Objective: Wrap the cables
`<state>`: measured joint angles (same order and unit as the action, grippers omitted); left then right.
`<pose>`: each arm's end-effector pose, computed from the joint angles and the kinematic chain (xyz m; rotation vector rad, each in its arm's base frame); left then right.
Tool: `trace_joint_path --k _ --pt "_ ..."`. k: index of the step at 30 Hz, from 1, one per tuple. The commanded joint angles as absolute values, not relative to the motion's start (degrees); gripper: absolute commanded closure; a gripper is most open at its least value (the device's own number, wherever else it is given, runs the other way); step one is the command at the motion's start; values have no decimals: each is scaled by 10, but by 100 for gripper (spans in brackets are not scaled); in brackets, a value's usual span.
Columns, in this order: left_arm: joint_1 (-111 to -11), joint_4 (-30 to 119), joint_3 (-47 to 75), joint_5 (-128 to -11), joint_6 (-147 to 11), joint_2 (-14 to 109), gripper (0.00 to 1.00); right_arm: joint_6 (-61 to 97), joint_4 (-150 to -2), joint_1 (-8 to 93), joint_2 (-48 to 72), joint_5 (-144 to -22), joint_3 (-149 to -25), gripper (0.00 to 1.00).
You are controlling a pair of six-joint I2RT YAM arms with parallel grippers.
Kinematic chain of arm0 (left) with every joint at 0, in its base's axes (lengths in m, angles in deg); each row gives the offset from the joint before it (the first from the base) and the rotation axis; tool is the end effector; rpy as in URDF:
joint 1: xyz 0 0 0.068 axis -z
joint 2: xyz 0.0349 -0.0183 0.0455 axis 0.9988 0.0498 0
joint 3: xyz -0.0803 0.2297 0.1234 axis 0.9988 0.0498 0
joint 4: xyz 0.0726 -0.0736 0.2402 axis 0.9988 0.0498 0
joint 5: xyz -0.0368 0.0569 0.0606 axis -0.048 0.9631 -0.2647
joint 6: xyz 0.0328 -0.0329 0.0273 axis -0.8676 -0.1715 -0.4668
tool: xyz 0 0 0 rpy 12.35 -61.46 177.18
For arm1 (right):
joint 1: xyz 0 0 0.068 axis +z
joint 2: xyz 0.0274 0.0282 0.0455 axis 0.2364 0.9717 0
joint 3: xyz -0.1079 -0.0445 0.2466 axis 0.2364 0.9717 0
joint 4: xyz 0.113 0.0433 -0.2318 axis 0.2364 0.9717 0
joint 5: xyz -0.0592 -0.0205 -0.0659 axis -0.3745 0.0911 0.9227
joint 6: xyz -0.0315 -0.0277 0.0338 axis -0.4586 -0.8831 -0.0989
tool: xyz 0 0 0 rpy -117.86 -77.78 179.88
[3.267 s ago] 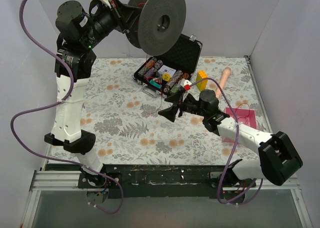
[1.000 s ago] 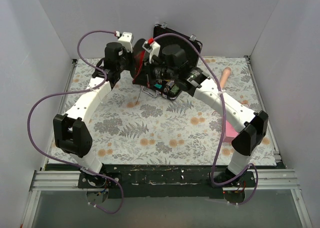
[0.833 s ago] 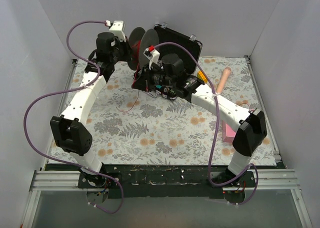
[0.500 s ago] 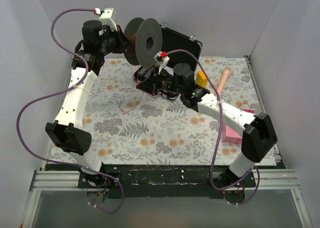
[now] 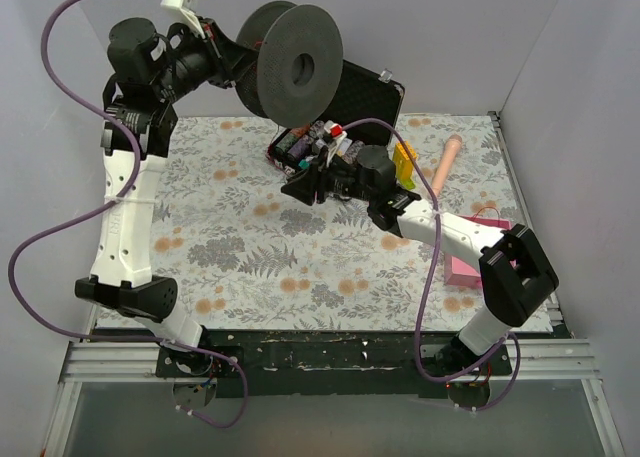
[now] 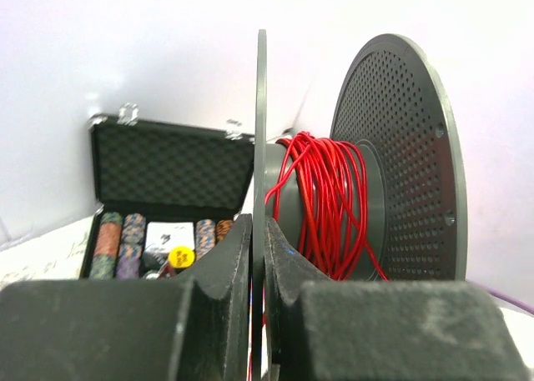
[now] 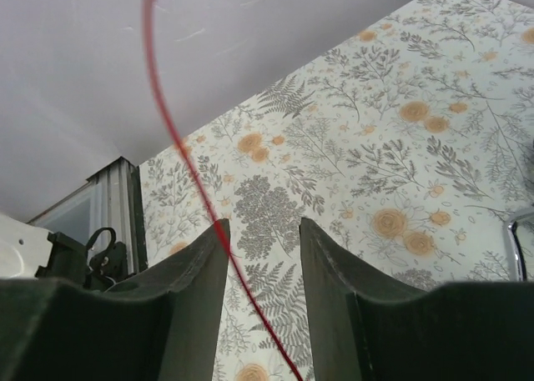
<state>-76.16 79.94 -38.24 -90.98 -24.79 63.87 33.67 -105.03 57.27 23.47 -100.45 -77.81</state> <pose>0.2973 -0.0757 0.5602 -0.2056 1.7197 -1.2772 0.2676 0.2759 0.3268 -0.6730 1.5376 1.2318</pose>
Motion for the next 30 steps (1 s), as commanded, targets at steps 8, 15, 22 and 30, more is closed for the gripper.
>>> trace_joint_path --k 8,15,22,30 --pt "-762 791 -487 -1058 -215 608 100 257 -1173 517 199 -1125 -707 41" --pt "-762 790 -502 -1084 -212 610 100 227 -1155 511 205 -1172 -714 49" --pt "-762 816 -488 -1164 -266 599 100 255 -1104 457 200 -1146 -705 99" --pt "-762 1039 -328 -1136 -720 545 100 177 -887 381 116 -1135 -732 99"
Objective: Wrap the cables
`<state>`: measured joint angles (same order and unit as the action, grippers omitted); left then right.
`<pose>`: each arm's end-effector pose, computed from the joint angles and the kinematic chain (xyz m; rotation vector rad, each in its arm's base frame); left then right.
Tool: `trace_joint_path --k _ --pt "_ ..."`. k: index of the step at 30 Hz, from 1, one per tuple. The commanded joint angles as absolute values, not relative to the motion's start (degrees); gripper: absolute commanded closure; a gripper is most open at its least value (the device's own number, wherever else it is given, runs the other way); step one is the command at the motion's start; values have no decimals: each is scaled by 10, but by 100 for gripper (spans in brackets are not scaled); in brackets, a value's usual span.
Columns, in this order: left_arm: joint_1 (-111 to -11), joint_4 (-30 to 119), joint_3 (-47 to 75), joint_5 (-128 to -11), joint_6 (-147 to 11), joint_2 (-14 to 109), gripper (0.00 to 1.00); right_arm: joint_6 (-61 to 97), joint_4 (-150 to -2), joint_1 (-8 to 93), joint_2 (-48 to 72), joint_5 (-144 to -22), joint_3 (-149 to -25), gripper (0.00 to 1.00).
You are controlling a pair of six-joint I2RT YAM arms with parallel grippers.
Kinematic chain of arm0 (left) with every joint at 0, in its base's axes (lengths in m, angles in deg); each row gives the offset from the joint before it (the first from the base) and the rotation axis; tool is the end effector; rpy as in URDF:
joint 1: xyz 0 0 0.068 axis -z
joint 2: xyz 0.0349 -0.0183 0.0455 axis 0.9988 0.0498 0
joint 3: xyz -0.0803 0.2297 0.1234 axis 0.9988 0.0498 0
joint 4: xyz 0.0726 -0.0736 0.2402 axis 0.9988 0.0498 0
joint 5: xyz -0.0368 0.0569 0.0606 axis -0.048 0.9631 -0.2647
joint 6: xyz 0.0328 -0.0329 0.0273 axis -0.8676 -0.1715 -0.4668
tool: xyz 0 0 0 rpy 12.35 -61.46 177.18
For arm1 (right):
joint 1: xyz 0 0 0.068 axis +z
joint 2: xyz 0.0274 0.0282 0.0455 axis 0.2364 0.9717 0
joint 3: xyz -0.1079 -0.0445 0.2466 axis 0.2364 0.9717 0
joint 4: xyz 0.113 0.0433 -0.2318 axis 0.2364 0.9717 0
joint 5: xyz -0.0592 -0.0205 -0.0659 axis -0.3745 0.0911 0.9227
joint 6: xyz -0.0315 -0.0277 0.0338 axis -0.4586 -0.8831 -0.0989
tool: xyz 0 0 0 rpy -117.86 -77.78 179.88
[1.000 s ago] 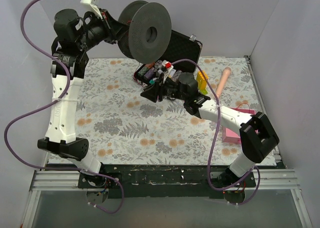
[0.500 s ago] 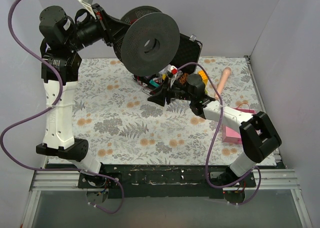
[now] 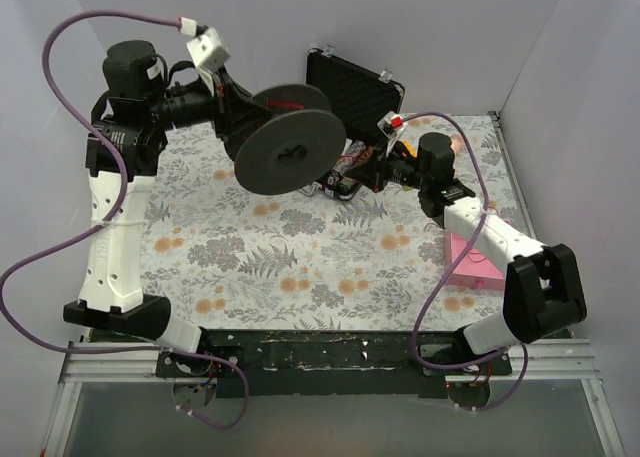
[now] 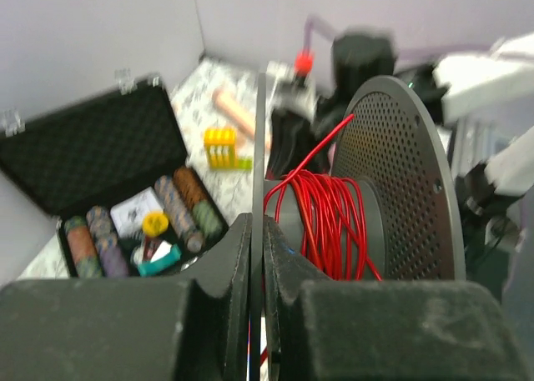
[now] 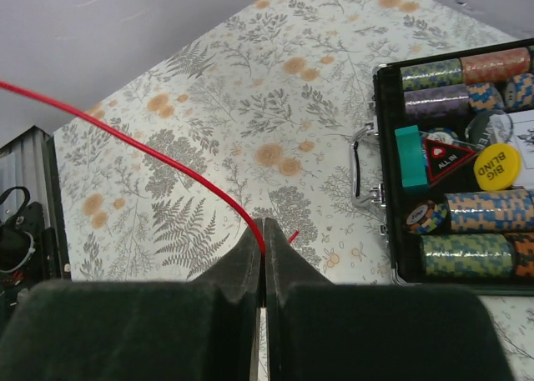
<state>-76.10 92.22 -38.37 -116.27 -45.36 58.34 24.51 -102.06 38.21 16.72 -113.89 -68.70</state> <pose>0.2404 -0.0766 0.5652 0.4287 1.7884 -1.3716 0.3055 0.1640 0.3067 -0.6994 1.5740 1.0450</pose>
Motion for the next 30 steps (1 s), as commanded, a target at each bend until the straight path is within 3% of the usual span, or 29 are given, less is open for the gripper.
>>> trace_joint_path --k 1,4,8,19,21,26,30 --pt "-761 1059 -303 -1128 -760 539 100 156 -835 381 118 -1138 -753 99" --pt "-756 1084 -226 -1101 -862 521 100 121 -696 381 135 -1127 -820 99" --pt "-714 1046 -106 -1004 -905 504 100 132 -624 388 157 -1128 -870 99" --pt "-602 778 84 -676 -797 510 100 232 -517 405 247 -1224 -1017 99" --pt "-596 752 88 -648 -731 517 100 305 -575 405 253 -1264 -1020 99" --pt "-595 677 119 -633 -572 516 100 628 -1000 419 222 -1309 -894 99" --pt "-596 623 131 -618 -454 526 100 663 -1055 458 220 -1234 -881 99"
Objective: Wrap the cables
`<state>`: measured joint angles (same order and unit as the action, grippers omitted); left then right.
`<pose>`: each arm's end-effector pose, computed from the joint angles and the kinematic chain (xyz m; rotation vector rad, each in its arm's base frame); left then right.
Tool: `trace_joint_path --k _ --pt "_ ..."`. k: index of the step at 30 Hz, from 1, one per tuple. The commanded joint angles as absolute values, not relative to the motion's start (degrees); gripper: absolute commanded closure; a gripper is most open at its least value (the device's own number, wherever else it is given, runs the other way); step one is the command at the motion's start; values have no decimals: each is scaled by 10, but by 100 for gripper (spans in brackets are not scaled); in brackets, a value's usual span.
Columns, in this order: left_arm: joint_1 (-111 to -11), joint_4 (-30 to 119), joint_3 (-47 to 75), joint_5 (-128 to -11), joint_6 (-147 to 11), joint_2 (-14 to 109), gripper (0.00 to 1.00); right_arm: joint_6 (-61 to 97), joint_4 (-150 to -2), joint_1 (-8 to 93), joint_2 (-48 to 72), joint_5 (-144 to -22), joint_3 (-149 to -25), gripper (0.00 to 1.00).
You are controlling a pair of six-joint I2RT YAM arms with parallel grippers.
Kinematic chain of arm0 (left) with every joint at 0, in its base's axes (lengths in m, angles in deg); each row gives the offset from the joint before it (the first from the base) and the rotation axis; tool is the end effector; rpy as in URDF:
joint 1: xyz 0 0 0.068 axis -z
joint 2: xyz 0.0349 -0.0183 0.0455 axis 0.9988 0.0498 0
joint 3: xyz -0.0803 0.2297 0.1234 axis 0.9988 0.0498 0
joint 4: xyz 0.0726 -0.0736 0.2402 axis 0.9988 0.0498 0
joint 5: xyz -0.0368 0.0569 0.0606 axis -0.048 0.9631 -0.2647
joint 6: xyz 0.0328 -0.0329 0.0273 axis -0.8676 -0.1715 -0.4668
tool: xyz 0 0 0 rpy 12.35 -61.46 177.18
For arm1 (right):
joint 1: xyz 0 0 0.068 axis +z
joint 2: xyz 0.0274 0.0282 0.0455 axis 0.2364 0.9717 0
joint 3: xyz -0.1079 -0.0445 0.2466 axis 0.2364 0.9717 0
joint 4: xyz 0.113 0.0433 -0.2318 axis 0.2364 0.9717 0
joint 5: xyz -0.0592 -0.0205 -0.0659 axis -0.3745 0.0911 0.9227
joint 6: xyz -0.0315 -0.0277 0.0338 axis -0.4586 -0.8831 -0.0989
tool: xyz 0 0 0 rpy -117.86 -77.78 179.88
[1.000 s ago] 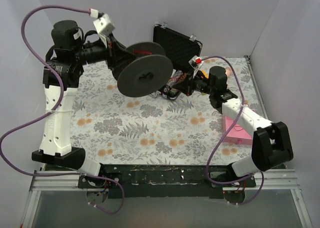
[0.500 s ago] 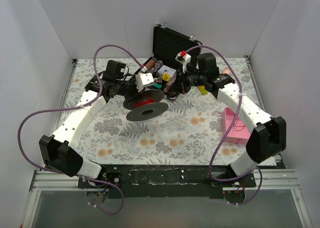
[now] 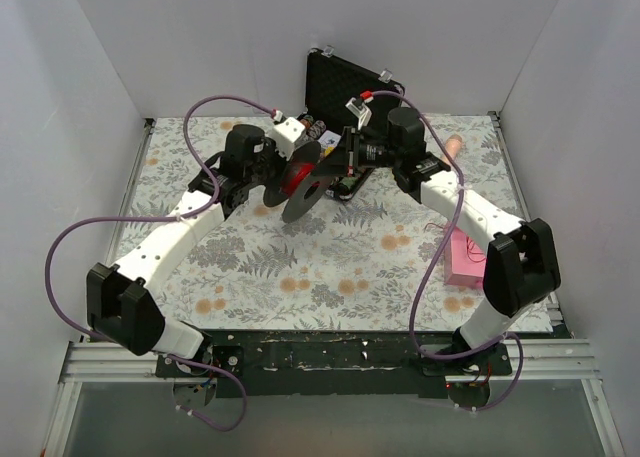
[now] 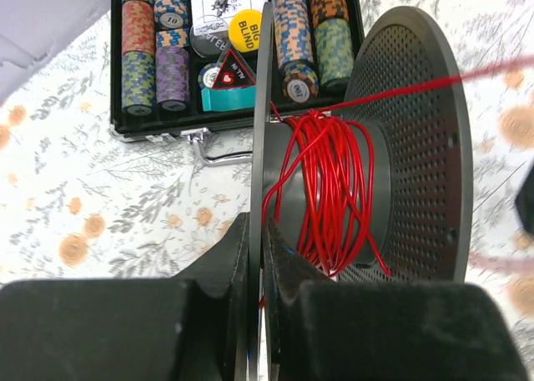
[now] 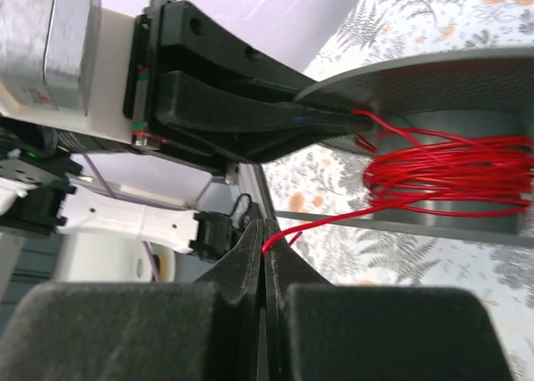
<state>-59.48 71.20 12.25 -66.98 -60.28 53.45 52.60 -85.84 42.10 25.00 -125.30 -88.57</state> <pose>0.2853 -0.1536 0.3459 0.2281 2.1635 -0.5846 0.3268 0.2080 0.3496 -0.5273 1.8814 1.5964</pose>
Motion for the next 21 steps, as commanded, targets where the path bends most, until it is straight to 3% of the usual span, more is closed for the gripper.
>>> trace_joint_path --k 1,4,8,10,15,21 --pt "-596 617 129 -622 -433 531 100 660 -1055 471 223 -1217 -885 99" --pt "-596 604 112 -631 -367 538 100 626 -1020 515 232 -1181 -919 99" --pt "-612 600 76 -660 -291 540 100 478 -831 565 243 -1075 -1000 98" --pt "-633 607 51 -690 -255 541 100 433 -776 576 233 -1025 -1000 93" --pt "-684 621 13 -798 -173 549 100 379 -787 606 187 -935 -932 81" --pt "-700 625 -13 -830 -141 549 100 362 -826 618 150 -895 -864 73"
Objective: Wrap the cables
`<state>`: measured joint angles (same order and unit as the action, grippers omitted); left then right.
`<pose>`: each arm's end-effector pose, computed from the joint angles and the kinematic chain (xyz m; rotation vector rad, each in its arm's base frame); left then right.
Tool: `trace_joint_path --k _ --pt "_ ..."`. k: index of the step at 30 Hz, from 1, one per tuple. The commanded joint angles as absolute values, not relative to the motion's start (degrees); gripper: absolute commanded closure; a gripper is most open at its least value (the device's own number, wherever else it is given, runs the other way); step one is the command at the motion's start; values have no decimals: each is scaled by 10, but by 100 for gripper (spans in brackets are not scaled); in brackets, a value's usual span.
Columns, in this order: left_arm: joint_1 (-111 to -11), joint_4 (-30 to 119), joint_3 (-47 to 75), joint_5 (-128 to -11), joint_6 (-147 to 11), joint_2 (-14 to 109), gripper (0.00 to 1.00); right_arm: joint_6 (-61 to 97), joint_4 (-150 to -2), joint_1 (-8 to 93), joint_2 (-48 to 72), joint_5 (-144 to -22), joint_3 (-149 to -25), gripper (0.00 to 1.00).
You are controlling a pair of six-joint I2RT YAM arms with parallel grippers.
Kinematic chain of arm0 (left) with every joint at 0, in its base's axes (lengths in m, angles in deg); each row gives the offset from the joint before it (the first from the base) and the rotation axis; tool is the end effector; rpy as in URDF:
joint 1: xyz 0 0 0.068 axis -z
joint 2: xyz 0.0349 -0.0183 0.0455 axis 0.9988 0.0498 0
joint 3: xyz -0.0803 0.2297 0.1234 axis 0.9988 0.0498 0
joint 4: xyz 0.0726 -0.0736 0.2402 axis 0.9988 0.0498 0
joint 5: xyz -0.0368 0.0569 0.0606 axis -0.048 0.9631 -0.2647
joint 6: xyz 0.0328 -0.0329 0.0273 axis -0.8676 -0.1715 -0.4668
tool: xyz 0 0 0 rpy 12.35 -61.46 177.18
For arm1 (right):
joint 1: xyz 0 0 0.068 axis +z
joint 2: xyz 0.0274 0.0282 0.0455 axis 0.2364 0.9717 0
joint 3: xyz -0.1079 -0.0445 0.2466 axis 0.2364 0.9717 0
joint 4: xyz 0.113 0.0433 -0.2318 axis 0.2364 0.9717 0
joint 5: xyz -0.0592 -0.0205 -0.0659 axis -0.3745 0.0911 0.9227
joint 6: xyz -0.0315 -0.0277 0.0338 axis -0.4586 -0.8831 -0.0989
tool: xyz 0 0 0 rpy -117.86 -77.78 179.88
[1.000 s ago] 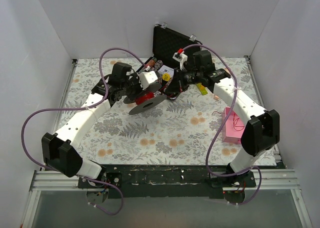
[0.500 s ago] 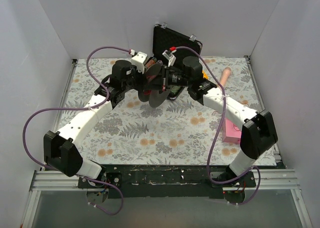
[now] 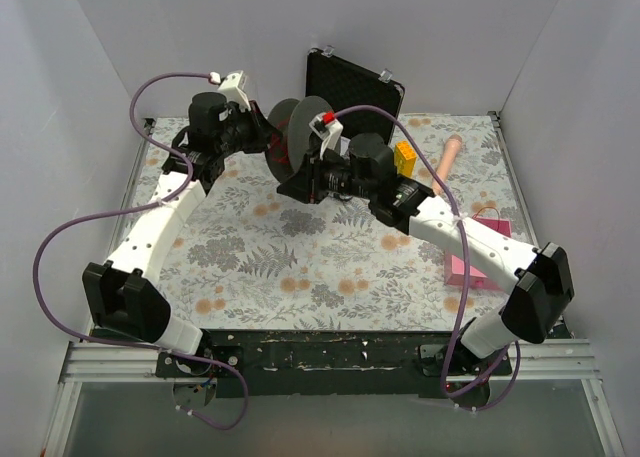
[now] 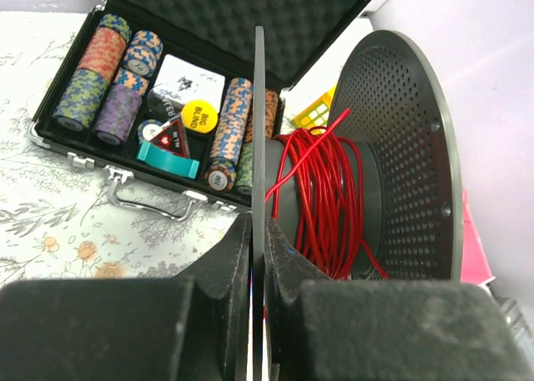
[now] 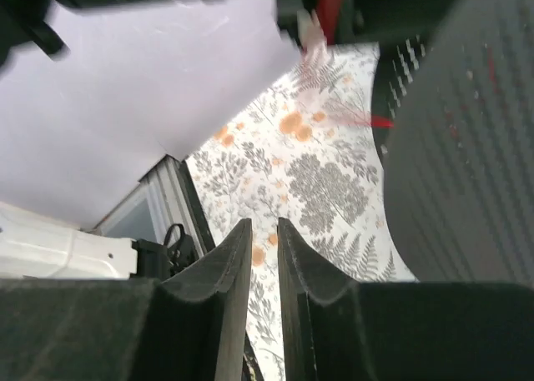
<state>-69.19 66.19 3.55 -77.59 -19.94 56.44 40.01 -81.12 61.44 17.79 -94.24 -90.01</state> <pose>0.3217 -0.1148 0.3912 -0.5430 2.0346 -1.1395 0.2360 0.2773 0.3937 -0.5683 1.7110 1.2651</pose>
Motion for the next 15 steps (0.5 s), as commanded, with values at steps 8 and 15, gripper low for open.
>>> trace_joint_path --k 8,15 --pt "-713 637 -49 -869 -123 550 100 349 -873 619 119 -878 -790 99" --pt "-726 642 -59 -919 -145 545 100 303 -899 617 78 -898 -733 94"
